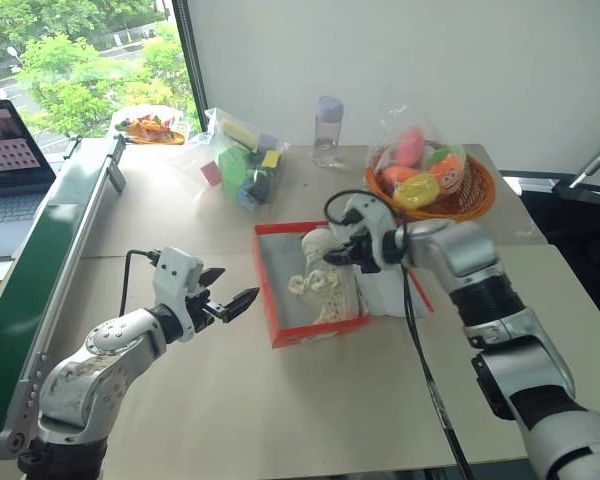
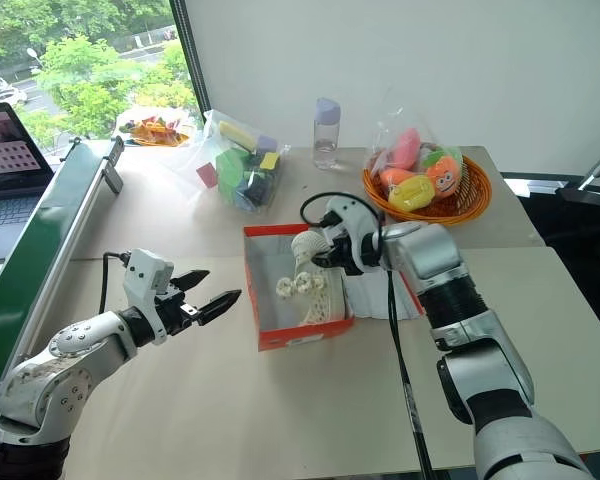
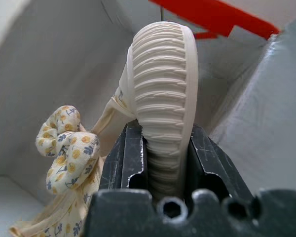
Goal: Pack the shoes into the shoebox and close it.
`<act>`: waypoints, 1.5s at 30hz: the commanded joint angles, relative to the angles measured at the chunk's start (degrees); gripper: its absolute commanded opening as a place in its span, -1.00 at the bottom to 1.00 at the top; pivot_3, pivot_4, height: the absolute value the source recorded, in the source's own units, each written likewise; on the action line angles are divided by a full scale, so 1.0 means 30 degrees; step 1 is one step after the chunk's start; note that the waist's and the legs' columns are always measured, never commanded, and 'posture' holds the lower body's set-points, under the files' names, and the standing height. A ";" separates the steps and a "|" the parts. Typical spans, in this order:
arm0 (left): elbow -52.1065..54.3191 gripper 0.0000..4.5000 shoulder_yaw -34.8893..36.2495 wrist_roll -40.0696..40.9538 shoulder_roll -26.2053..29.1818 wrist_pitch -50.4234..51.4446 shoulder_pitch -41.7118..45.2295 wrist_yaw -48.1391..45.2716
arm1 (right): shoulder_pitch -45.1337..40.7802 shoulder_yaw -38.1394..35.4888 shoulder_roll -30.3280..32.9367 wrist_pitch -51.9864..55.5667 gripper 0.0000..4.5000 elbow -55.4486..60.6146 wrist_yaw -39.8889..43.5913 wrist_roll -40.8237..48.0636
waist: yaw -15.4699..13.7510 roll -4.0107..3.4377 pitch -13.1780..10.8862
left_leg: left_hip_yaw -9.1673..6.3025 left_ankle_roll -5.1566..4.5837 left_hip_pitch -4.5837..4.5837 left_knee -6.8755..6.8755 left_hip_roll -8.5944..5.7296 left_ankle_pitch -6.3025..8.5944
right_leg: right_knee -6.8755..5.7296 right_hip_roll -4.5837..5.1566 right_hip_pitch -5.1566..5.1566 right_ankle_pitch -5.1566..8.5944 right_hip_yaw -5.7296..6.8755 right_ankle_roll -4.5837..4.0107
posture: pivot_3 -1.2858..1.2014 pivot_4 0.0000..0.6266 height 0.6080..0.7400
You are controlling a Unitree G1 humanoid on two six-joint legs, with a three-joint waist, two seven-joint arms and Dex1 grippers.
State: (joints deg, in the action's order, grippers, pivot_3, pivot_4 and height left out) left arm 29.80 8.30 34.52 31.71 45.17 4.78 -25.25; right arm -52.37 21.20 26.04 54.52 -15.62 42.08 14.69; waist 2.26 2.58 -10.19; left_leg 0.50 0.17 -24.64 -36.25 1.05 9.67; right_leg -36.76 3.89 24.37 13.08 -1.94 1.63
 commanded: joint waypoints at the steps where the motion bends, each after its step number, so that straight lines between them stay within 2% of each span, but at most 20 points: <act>1: 0.1038 1.00 0.0011 -0.0273 -0.0093 -0.0207 -0.0112 0.0429 | -0.0202 0.1193 0.0138 -0.3066 -0.76 -0.1435 0.0076 -0.2247 | -0.0023 0.0001 0.0001 | 0.0000 0.0000 0.0000 0.0000 -0.0004 0.0000 | 0.0000 0.0004 0.0000 0.0000 -0.0002 0.0000 | 0.03 -0.52 1.00; 6: 0.1484 1.00 -0.0359 -0.0469 -0.0267 -0.0074 -0.0205 0.0852 | -0.0550 0.1490 -0.0516 -0.4868 -0.76 -0.3923 0.0103 -0.3647 | -0.0068 0.0008 0.0005 | -0.0001 0.0000 0.0031 -0.0020 -0.0004 0.0000 | 0.0001 0.0007 -0.0041 -0.0007 0.0000 0.0007 | 0.03 -0.52 1.00; 10: 0.1773 1.00 -0.0387 -0.0451 -0.0267 0.0110 -0.0049 0.1073 | -0.0832 0.1117 -0.1138 -0.4762 -0.76 -0.5439 -0.0193 -0.4187 | -0.0038 0.0017 0.0012 | 0.0002 0.0001 0.0102 -0.0017 0.0003 0.0000 | -0.0005 0.0001 -0.0095 -0.0007 -0.0008 0.0004 | 0.03 -0.52 1.00; 12: 0.1844 1.00 -0.0374 -0.0452 -0.0213 0.0157 -0.0007 0.1104 | -0.0530 0.0980 -0.1169 -0.4741 -0.76 -0.4893 -0.0122 -0.4202 | -0.0020 0.0020 0.0017 | 0.0002 0.0001 0.0110 -0.0017 0.0007 -0.0001 | -0.0006 -0.0003 -0.0099 -0.0007 -0.0009 0.0001 | 0.03 -0.52 1.00; 14: 0.1846 1.00 -0.0435 -0.0533 -0.0140 0.0179 0.0045 0.1112 | -0.0364 0.0880 -0.1215 -0.4447 -0.34 -0.4132 -0.0142 -0.4260 | -0.0015 0.0020 0.0021 | 0.0003 0.0001 0.0117 -0.0017 0.0006 -0.0001 | -0.0006 -0.0002 -0.0104 -0.0006 -0.0013 0.0001 | 0.03 -0.52 1.00; 23: 0.1704 1.00 -0.1051 -0.1174 0.0475 0.0296 0.0723 0.0810 | 0.0197 -0.0360 -0.0998 -0.1996 0.98 0.1274 0.0466 -0.3493 | -0.0064 0.0016 0.0017 | 0.0004 0.0002 0.0039 -0.0009 0.0001 0.0001 | -0.0009 0.0002 -0.0027 0.0000 -0.0019 0.0001 | 0.03 -0.52 1.00; 29: 0.1508 1.00 -0.1033 -0.1545 0.0860 0.0233 0.0982 0.0693 | -0.0193 -0.1936 -0.1304 -0.0538 0.98 0.2774 0.0268 -0.2639 | -0.0067 0.0016 0.0017 | 0.0002 0.0002 0.0033 -0.0010 0.0000 0.0000 | -0.0008 0.0002 -0.0025 0.0000 -0.0016 0.0001 | 0.03 -0.52 1.00; 32: 0.1407 1.00 -0.0356 -0.1746 0.0887 0.0710 0.0960 0.1342 | -0.1043 -0.4264 -0.2343 0.0086 0.98 0.2875 -0.0350 -0.1165 | -0.0016 0.0016 0.0016 | 0.0004 0.0002 0.0033 -0.0010 0.0001 0.0000 | -0.0008 0.0000 -0.0023 0.0000 -0.0015 0.0001 | 0.03 -0.52 1.00; 36: 0.1240 1.00 0.1143 -0.2630 0.0912 0.1440 0.0590 0.3037 | -0.0732 -0.5660 -0.3043 -0.2745 0.98 0.3880 0.1067 0.0710 | 0.0037 0.0015 0.0016 | -0.0004 0.0002 0.0033 -0.0003 0.0011 0.0001 | -0.0012 -0.0012 -0.0014 0.0000 -0.0019 0.0001 | 0.03 -0.52 1.00; 39: 0.0892 1.00 0.2758 -0.3634 0.0764 0.1977 0.0232 0.4709 | -0.0673 -0.6455 -0.3982 -0.4242 0.98 0.3492 0.0925 0.1423 | 0.0102 0.0015 0.0016 | -0.0002 0.0001 0.0032 0.0000 0.0012 0.0002 | -0.0007 -0.0013 -0.0018 0.0001 -0.0021 0.0004 | 0.03 -0.52 1.00; 42: 0.0930 1.00 0.4983 -0.4538 0.0203 0.1698 -0.0767 0.6113 | -0.0317 -0.7031 -0.4741 -0.6351 0.98 0.3497 0.3978 0.3566 | 0.0099 0.0015 0.0016 | -0.0002 0.0002 0.0042 -0.0002 0.0011 0.0001 | -0.0022 -0.0013 -0.0017 -0.0001 -0.0021 0.0004 | 0.03 -0.52 1.00; 43: 0.0990 1.00 0.5703 -0.4949 -0.0159 0.1421 -0.1637 0.6526 | -0.0312 -0.7254 -0.5046 -0.5927 0.98 0.3325 0.4708 0.4510 | 0.0143 0.0015 0.0016 | -0.0003 0.0002 0.0049 -0.0001 0.0019 0.0002 | -0.0011 -0.0013 -0.0025 -0.0002 -0.0021 0.0002 | 0.03 -0.52 1.00; 45: 0.1190 1.00 0.6546 -0.5527 -0.0710 0.1344 -0.2908 0.7071 | -0.0277 -0.6778 -0.5147 -0.6381 0.98 0.2751 0.5073 0.4343 | 0.0147 0.0014 0.0016 | -0.0025 -0.0006 0.0061 0.0014 0.0041 0.0009 | -0.0003 -0.0004 -0.0022 -0.0006 -0.0039 0.0000 | 0.03 -0.52 1.00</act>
State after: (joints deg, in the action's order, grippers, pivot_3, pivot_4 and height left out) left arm 31.75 25.82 19.42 29.95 50.22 -3.25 -5.39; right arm -52.73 1.51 10.50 37.47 -7.44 55.83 26.10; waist 2.70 2.62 -10.14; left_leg 0.33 0.14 -24.42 -36.20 1.20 9.72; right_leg -36.79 3.90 24.29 13.07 -2.07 1.63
